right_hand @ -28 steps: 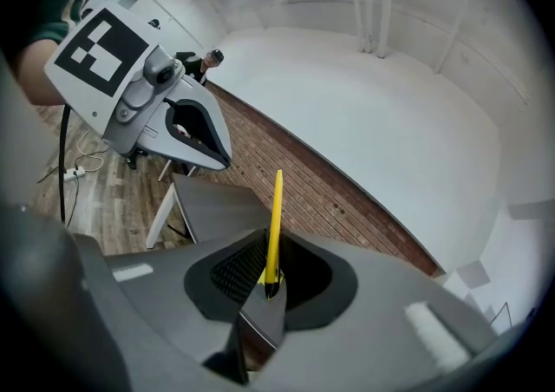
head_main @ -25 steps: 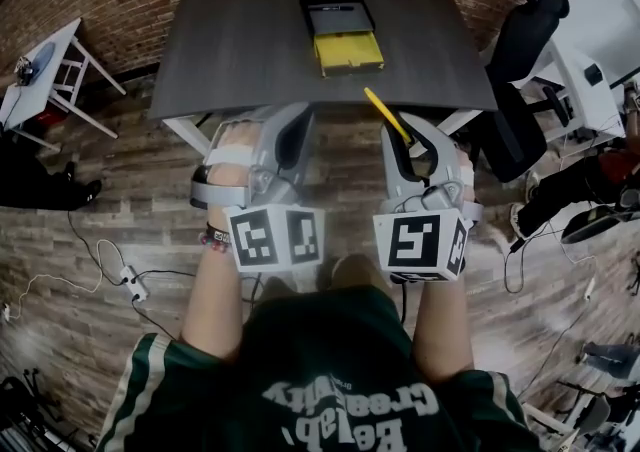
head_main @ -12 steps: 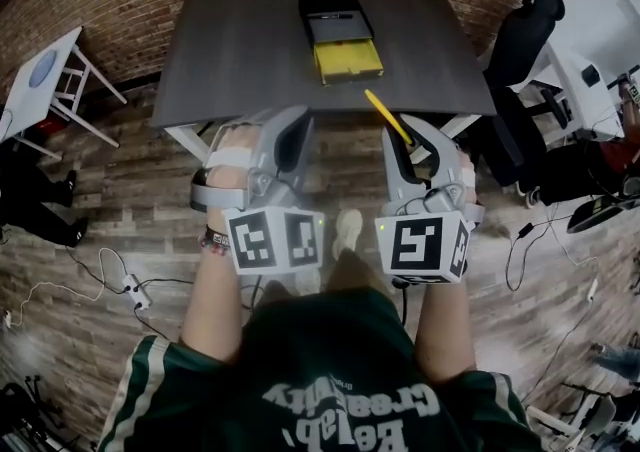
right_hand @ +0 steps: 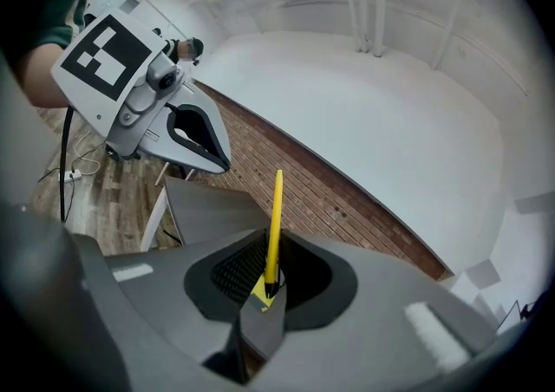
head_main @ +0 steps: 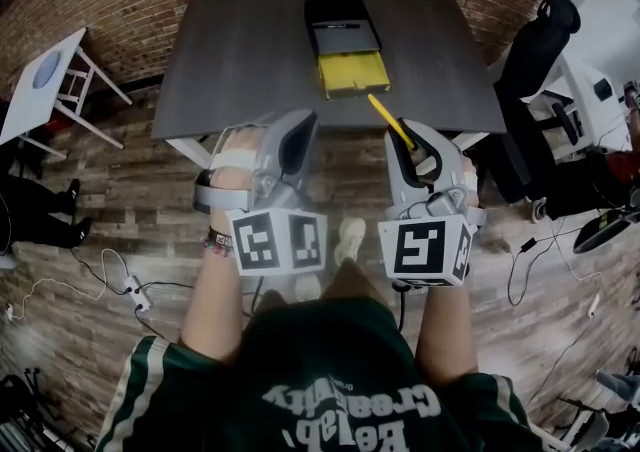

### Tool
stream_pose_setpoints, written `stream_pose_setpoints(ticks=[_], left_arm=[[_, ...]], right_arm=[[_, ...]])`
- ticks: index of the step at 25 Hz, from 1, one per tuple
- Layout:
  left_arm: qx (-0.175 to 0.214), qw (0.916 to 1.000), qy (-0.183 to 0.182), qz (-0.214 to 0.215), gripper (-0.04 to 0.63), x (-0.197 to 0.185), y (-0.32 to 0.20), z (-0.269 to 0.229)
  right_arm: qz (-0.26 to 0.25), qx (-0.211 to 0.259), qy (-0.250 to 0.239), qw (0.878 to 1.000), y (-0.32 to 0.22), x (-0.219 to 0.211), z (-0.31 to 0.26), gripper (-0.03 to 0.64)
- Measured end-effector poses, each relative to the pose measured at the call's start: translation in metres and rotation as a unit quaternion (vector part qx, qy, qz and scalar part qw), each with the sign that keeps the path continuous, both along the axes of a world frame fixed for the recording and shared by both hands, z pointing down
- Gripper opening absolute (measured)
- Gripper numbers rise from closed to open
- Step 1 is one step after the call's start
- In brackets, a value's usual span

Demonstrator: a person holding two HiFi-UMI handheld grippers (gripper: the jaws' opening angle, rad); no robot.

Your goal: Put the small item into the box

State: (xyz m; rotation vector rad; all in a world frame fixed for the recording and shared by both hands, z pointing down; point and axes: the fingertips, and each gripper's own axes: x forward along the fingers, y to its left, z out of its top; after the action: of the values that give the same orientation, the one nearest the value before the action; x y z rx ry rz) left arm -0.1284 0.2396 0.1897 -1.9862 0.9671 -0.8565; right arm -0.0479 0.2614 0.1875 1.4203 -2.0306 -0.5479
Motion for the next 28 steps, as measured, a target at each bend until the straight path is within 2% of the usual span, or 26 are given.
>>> stream_pose_setpoints(ticks=[13, 22, 28], left_arm=[[-0.012, 0.9996, -0.008, -0.024, 0.002, 0.032, -0.096, 0.011], [-0.031, 0.9987, -0.008, -0.039, 0.002, 0.073, -0.178, 0.023], [-0.033, 0.9981, -0.009, -0.051, 0.002, 0.081, -0.200, 0.025]], right_arm=[[-0.046, -0.006, -0.003, 0.999, -0.104, 0.021, 0.006, 0.057], [-0.055, -0.018, -0.005, 0.998, -0.185, 0.065, 0.015, 0.057], [-0.065, -0.020, -0.008, 0.998, -0.207, 0.074, 0.016, 0.057]])
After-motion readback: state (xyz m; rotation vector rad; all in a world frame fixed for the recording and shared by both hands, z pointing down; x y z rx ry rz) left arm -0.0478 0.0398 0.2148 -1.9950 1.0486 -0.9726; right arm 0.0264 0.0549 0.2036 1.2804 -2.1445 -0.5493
